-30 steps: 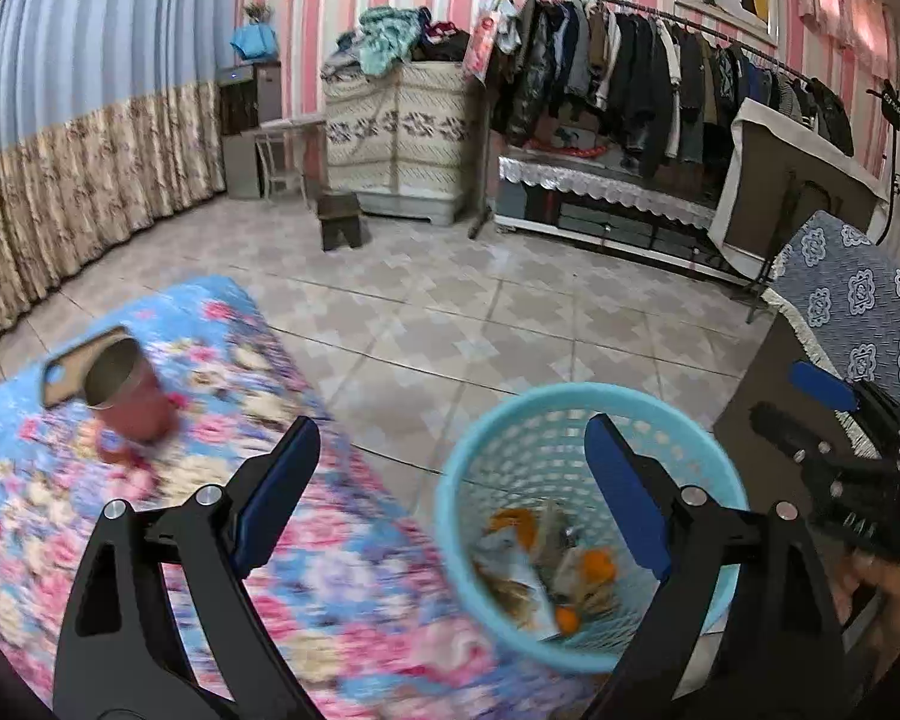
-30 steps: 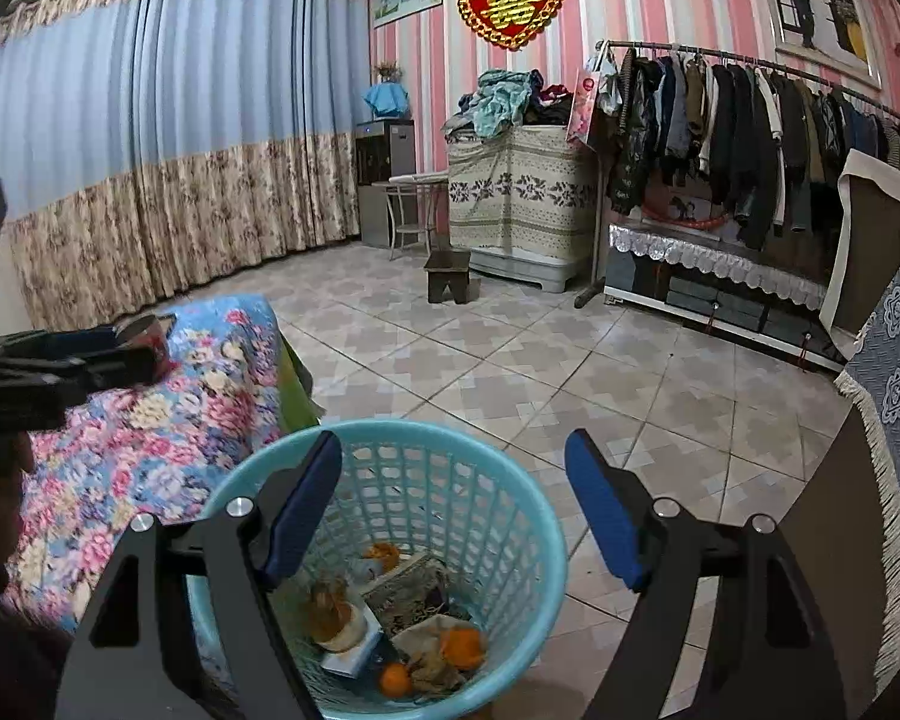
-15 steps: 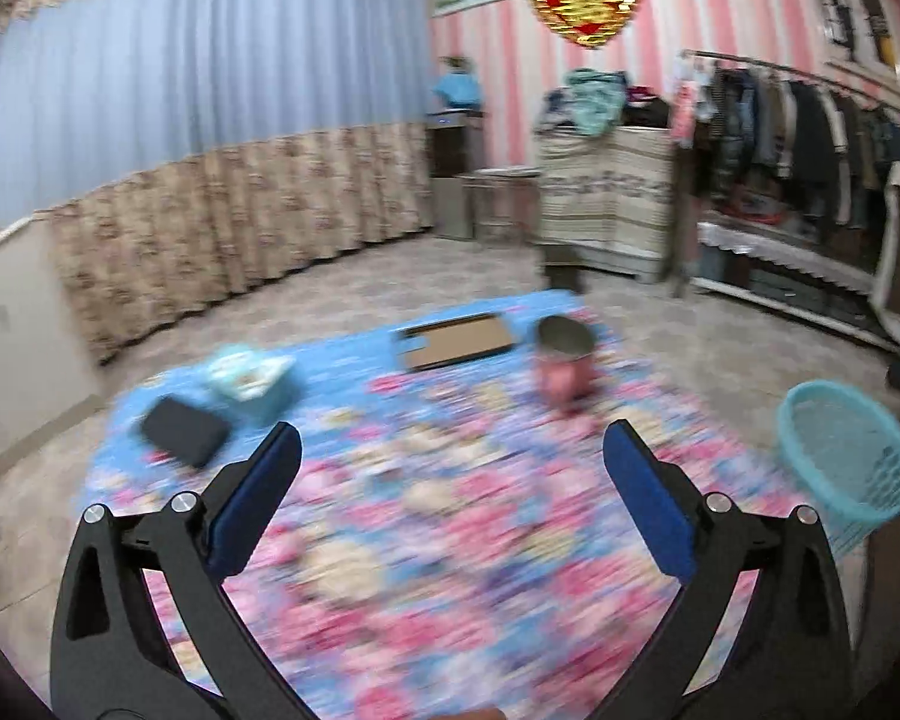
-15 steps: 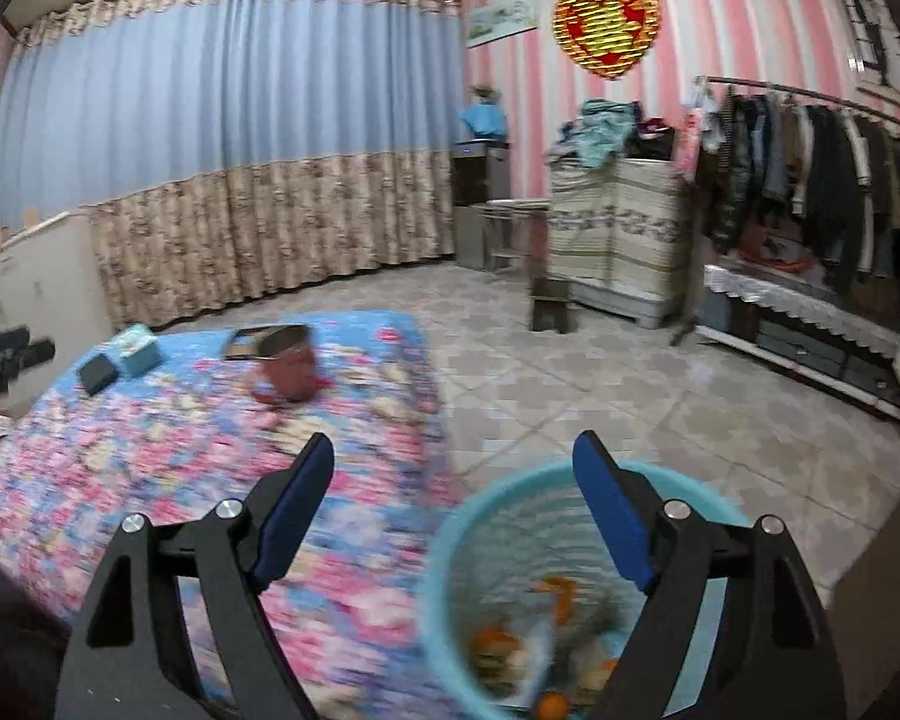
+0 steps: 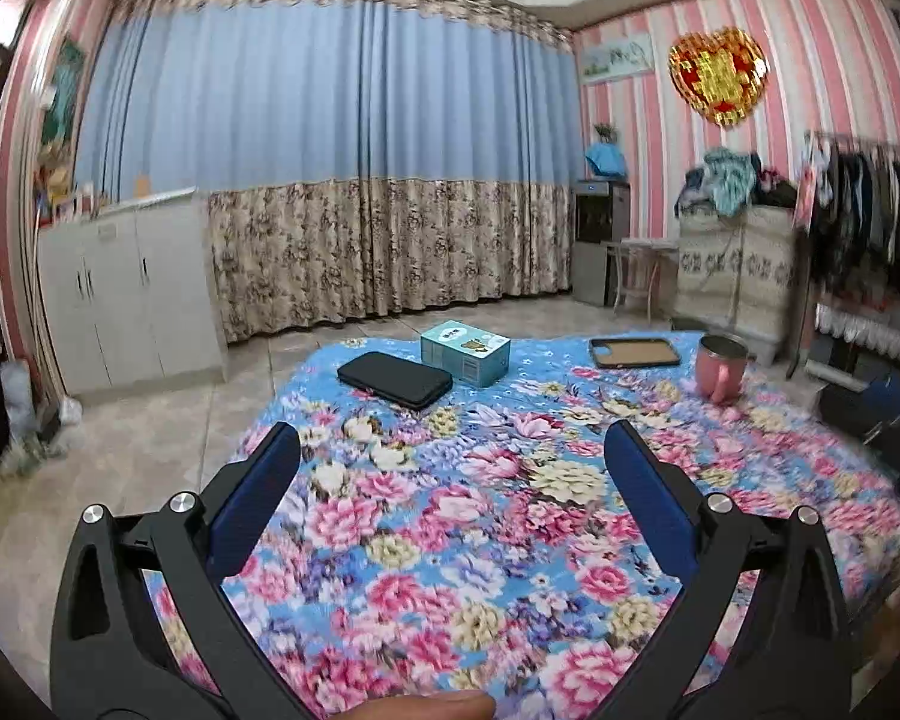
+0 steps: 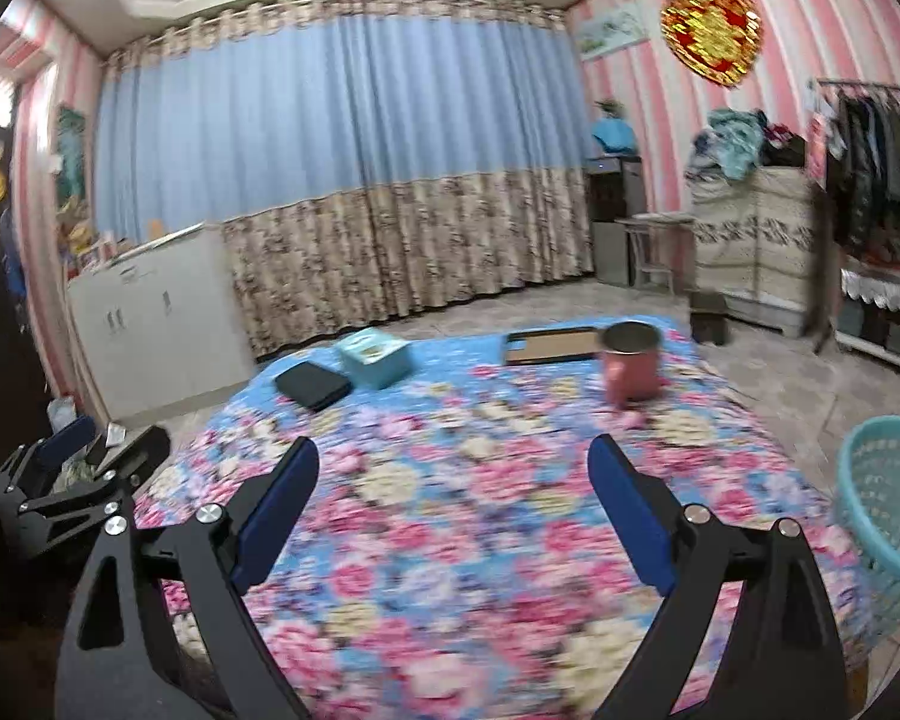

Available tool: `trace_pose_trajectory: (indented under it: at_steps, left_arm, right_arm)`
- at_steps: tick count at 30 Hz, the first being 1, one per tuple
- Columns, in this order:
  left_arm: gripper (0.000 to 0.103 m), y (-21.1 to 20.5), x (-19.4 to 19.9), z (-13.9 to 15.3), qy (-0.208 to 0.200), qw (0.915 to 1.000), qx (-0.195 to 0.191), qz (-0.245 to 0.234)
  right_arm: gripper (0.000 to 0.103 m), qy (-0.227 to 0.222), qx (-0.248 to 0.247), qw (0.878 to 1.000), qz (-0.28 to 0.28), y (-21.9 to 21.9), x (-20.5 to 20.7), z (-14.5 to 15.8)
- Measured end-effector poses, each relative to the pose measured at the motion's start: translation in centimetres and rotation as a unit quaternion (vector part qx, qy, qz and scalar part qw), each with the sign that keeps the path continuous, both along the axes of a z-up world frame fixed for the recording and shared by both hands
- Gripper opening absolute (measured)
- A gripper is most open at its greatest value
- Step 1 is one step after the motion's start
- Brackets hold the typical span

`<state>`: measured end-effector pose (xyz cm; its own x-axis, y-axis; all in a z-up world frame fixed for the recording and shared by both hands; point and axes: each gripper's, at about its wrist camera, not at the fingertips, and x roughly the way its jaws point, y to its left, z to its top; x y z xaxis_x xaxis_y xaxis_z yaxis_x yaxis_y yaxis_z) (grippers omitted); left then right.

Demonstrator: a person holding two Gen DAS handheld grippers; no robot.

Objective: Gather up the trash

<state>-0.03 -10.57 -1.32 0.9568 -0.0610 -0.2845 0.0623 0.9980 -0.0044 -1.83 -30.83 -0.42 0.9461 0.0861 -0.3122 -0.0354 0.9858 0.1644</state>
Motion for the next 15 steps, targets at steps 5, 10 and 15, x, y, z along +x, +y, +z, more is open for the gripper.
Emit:
trace_pose_trajectory:
  at_steps: [5, 10, 15]
  left_arm:
    - [0.098, 0.3, -1.9, -1.0, -0.013, 0.9998, 0.005, 0.014]
    - [0.098, 0.4, -2.0, -1.6, -0.014, 0.9995, 0.002, 0.027]
    - [0.098, -0.1, -1.6, -1.9, -0.009, 0.9996, 0.011, 0.026]
  right_arm:
    - [0.089, -0.021, -0.054, 0.998, 0.008, 4.3, -1.4, -0.8]
    - [0.093, -0.025, -0.06, 0.998, -0.003, 4.1, -1.3, -0.9]
    - [0.093, -0.022, -0.026, 0.999, -0.006, 2.2, -0.9, -0.9]
